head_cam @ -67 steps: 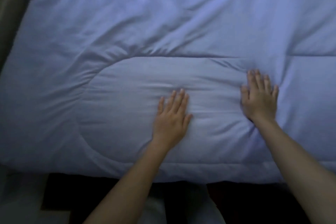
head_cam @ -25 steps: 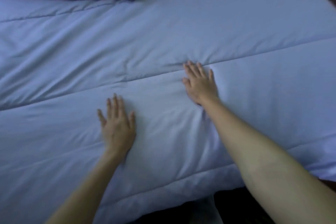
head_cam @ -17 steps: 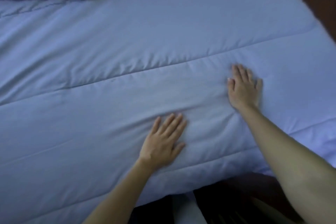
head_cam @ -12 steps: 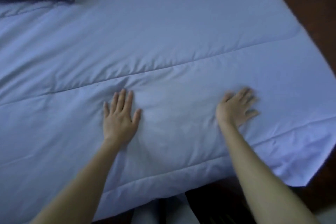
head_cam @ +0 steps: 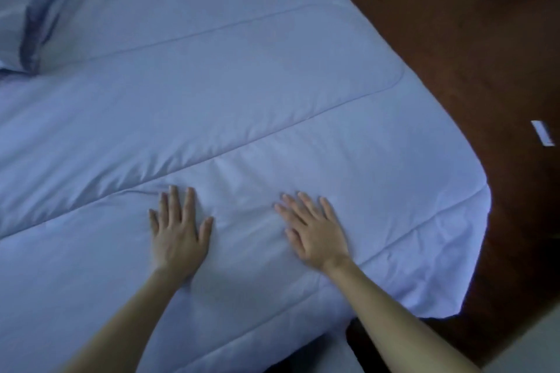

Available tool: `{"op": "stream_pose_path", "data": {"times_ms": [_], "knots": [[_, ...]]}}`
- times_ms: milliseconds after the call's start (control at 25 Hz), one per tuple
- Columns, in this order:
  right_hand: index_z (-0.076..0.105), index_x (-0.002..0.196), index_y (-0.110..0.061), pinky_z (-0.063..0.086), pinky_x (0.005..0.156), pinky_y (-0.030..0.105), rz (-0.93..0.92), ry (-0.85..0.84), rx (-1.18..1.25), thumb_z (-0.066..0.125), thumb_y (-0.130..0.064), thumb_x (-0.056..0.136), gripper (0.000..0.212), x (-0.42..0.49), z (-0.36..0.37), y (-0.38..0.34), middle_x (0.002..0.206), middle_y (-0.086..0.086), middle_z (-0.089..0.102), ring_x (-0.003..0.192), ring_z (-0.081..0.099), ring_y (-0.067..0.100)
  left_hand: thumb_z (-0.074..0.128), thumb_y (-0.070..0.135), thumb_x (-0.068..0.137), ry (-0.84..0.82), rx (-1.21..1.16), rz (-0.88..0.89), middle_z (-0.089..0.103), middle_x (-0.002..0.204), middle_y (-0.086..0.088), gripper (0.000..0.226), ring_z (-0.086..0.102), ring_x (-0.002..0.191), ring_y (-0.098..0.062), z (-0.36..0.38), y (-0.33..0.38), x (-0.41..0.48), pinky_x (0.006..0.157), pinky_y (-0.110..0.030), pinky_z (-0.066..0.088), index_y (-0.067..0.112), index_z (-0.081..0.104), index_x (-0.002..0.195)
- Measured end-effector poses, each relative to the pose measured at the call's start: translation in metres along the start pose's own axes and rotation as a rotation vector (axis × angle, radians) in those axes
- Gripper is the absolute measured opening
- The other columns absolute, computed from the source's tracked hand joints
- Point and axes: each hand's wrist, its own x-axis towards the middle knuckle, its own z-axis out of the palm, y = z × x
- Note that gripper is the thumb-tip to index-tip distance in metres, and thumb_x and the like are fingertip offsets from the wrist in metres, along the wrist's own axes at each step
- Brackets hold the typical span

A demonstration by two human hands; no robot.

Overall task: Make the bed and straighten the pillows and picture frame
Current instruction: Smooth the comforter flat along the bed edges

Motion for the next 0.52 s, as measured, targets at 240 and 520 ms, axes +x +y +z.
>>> {"op": "stream_pose_path", "data": {"times_ms": [240, 520], "knots": [[0.031, 0.147, -0.036, 0.02, 0.112, 0.046, 0.332, 0.0, -0.003, 0.03, -0.039, 0.094, 0.053, -0.004, -0.029, 0.207, 0.154, -0.013, 0.032, 0.141, 0.033, 0.017, 0.022, 0.053, 0.088, 0.001, 0.042, 0.18, 0.026, 0.156, -0.013, 0.073, 0.024, 0.144, -0.036, 0.031, 0.185, 0.021, 0.114, -0.056, 0.018, 0.013, 0.027, 0.149], [0.02, 0.149, -0.039, 0.017, 0.111, 0.061, 1.029, -0.082, 0.307, 0.028, -0.039, 0.099, 0.05, 0.035, -0.059, 0.366, 0.161, -0.004, 0.016, 0.147, 0.01, 0.026, 0.02, 0.056, 0.086, 0.059, 0.041, 0.001, 0.026, 0.157, -0.008, 0.071, 0.023, 0.145, -0.03, 0.057, 0.32, 0.055, 0.114, -0.059, 0.013, 0.024, 0.026, 0.149]]}}
